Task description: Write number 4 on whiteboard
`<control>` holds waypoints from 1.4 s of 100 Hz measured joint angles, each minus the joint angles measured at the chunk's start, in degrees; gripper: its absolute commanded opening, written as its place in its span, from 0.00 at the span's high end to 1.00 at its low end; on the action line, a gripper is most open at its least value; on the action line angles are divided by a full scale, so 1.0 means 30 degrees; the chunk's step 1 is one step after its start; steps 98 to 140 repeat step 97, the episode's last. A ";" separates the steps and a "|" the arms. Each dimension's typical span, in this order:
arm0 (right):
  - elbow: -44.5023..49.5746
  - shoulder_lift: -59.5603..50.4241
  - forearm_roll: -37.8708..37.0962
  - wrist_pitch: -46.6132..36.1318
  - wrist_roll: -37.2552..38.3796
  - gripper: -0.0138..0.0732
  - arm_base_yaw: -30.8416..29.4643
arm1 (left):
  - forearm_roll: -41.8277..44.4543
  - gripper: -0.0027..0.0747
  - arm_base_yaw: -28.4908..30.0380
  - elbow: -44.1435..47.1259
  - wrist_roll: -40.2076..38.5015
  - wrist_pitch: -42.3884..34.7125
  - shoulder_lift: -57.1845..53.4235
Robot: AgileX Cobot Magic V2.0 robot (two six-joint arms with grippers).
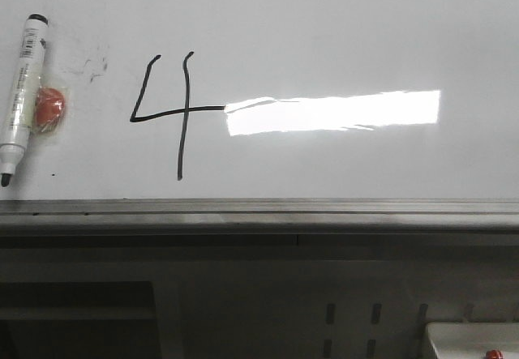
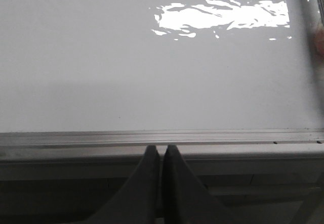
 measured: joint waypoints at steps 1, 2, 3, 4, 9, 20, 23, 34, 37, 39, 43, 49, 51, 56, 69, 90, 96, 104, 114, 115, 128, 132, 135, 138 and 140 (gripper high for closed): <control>0.0000 -0.0135 0.0000 0.0201 0.0084 0.92 -0.0285 | 0.0000 0.99 0.0000 0.0000 0.0000 0.0000 0.0000; 0.0000 -0.0399 0.0000 0.0394 0.0131 0.92 -0.0426 | 0.0000 0.99 0.0000 -0.0034 0.0000 0.0000 0.0000; 0.0000 -0.0528 0.0000 0.0795 0.0207 0.92 -0.0563 | 0.0000 0.99 0.0000 -0.0034 0.0000 0.0000 0.0000; 0.0000 -0.0786 0.0000 0.0995 0.0250 0.92 -0.0838 | 0.0000 0.99 0.0000 -0.0034 0.0000 0.0000 0.0000; 0.0000 -0.1591 0.0000 0.2384 0.0419 0.92 -0.1746 | 0.0000 0.99 0.0000 -0.0034 0.0000 0.0000 0.0000; 0.0000 -0.2153 0.0000 0.4962 0.0622 0.92 -0.3050 | 0.0000 0.99 0.0000 -0.0034 0.0000 0.0029 0.0000; 0.0000 -0.2183 0.0000 0.5542 0.0642 0.92 -0.3154 | 0.0000 0.99 0.0000 -0.0034 0.0000 0.0029 0.0000; 0.0000 -0.2177 0.0000 0.6165 0.0723 0.92 -0.3240 | 0.0000 0.99 0.0000 -0.0034 0.0000 0.0043 0.0000; 0.0000 -0.2177 0.0000 0.6177 0.0723 0.92 -0.3240 | 0.0000 0.99 0.0000 -0.0034 0.0000 0.0043 0.0000; 0.0000 -0.2177 0.0000 0.6177 0.0723 0.92 -0.3240 | 0.0000 0.99 0.0000 -0.0034 0.0000 0.0043 0.0000; 0.0000 -0.2177 0.0000 0.6177 0.0723 0.92 -0.3240 | 0.0000 0.99 0.0000 -0.0034 0.0000 0.0043 0.0000; 0.0000 -0.2177 0.0000 0.6177 0.0723 0.92 -0.3240 | 0.0000 0.99 0.0000 -0.0034 0.0000 0.0043 0.0000; 0.0000 -0.2177 0.0000 0.6177 0.0723 0.92 -0.3240 | 0.0000 0.99 0.0000 -0.0034 0.0000 0.0043 0.0000; 0.0000 -0.2177 0.0000 0.6177 0.0723 0.92 -0.3240 | 0.0000 0.99 0.0000 -0.0034 0.0000 0.0043 0.0000; 0.0000 -0.2177 0.0000 0.6177 0.0723 0.92 -0.3240 | 0.0000 0.99 0.0000 -0.0034 0.0000 0.0043 0.0000; 0.0000 -0.2177 0.0000 0.6177 0.0723 0.92 -0.3240 | 0.0000 0.99 0.0000 -0.0034 0.0000 0.0043 0.0000; 0.0000 -0.2177 0.0000 0.6177 0.0723 0.92 -0.3240 | 0.0000 0.99 0.0000 -0.0034 0.0000 0.0043 0.0000; 0.0000 -0.2177 0.0000 0.6177 0.0723 0.92 -0.3240 | 0.0000 0.99 0.0000 -0.0034 0.0000 0.0043 0.0000; 0.0000 -0.2177 0.0000 0.6177 0.0723 0.92 -0.3240 | 0.0000 0.99 0.0000 -0.0034 0.0000 0.0043 0.0000; 0.0000 -0.2177 0.0000 0.6177 0.0723 0.92 -0.3240 | 0.0000 0.99 0.0000 -0.0034 0.0000 0.0043 0.0000; 0.0000 -0.2177 0.0000 0.6177 0.0723 0.92 -0.3240 | 0.0000 0.99 0.0000 -0.0034 0.0000 0.0043 0.0000; 0.0000 -0.2177 0.0000 0.6177 0.0723 0.92 -0.3240 | 0.0000 0.99 0.0000 -0.0034 0.0000 0.0043 0.0000; 0.0000 -0.2177 0.0000 0.6177 0.0723 0.92 -0.3240 | 0.0000 0.99 0.0000 -0.0034 0.0000 0.0043 0.0000; 0.0000 -0.2177 0.0000 0.6177 0.0723 0.92 -0.3240 | 0.0000 0.99 0.0000 -0.0034 0.0000 0.0043 0.0000; 0.0000 -0.2177 0.0000 0.6177 0.0723 0.92 -0.3240 | 0.0000 0.99 0.0000 -0.0034 0.0000 0.0043 0.0000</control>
